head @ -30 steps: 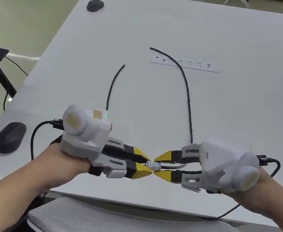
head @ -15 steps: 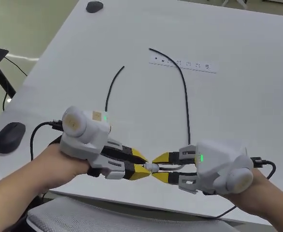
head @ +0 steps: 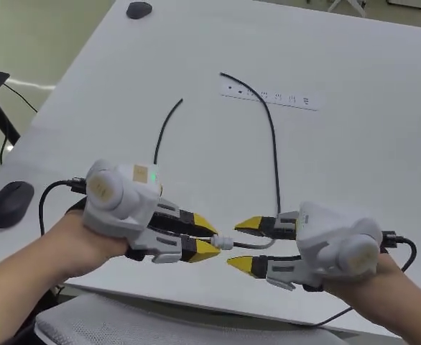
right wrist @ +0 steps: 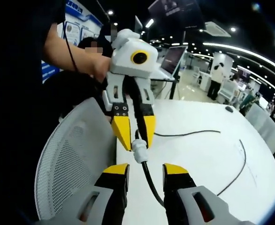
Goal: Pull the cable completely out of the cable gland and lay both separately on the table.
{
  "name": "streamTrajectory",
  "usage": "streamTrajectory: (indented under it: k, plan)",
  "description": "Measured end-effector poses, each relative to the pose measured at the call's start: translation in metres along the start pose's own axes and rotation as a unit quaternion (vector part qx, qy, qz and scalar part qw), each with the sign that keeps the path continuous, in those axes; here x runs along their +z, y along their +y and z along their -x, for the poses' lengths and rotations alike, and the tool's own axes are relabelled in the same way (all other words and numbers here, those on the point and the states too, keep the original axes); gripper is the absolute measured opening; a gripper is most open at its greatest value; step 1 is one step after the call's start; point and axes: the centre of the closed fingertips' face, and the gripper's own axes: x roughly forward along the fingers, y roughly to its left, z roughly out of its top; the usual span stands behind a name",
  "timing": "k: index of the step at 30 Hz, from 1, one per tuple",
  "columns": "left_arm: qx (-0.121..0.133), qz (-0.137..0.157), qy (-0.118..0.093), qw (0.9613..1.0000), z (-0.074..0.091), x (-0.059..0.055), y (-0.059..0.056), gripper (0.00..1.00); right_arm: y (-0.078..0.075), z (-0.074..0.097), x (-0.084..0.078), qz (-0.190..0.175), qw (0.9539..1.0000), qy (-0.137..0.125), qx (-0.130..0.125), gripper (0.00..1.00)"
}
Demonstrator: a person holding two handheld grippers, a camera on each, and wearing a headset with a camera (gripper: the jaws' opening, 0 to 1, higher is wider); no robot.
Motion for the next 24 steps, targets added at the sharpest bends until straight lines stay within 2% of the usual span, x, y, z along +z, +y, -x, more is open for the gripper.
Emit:
streamTrajectory:
  k: [5,13,17,20,24]
  plan:
    - [0.007,-0.008,-0.005,0.9999,0.001,0.005,0.003,0.15,-0.010,0.004,0.002,0.009,0.9992,0.002,-0.039,0.23]
    - [0.015,-0.010,-0.008,0.9998,0.006,0.016,0.014,0.15,-0.017,0.002,0.002,0.022,0.9963,0.014,-0.082,0.19]
    - [0.017,-0.009,-0.009,0.9998,0.006,0.018,0.017,0.15,-0.020,0.002,0.006,0.020,0.9950,0.014,-0.097,0.16]
    - [0.020,-0.018,-0.008,0.9996,0.006,0.019,0.018,0.15,-0.023,0.004,0.008,0.048,0.9927,0.018,-0.109,0.10]
    - [0.017,-0.019,-0.006,0.9997,0.006,0.020,0.016,0.15,-0.024,0.004,0.012,0.048,0.9929,0.015,-0.108,0.07]
